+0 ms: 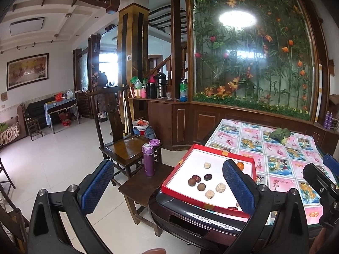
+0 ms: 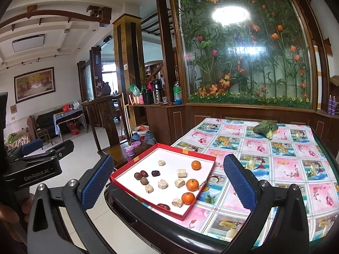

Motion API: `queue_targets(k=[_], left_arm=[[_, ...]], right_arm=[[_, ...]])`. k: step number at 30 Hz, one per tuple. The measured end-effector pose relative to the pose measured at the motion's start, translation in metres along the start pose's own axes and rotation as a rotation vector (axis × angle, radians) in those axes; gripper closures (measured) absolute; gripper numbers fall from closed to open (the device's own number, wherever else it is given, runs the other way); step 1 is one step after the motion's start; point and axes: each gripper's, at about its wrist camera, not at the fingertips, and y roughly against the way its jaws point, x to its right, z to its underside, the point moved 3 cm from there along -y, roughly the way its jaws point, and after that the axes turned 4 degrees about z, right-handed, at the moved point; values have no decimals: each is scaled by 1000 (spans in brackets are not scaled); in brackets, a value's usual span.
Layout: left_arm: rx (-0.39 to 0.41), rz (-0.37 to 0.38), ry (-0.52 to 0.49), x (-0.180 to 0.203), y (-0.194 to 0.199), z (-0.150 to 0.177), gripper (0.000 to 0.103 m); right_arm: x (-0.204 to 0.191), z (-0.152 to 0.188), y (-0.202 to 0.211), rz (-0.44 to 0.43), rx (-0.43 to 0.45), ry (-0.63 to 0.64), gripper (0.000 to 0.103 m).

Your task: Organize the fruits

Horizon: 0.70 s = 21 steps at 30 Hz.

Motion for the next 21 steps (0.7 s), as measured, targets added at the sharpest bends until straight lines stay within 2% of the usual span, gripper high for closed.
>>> queue_targets(k=[14,21], left_arm=[[2,-3,-11,-2,1,0,0],[15,27,-15,-1,3,-1,0]], right_arm=[[-4,0,0,3,9,0,0],[-11,2,-1,5,27,25,0]])
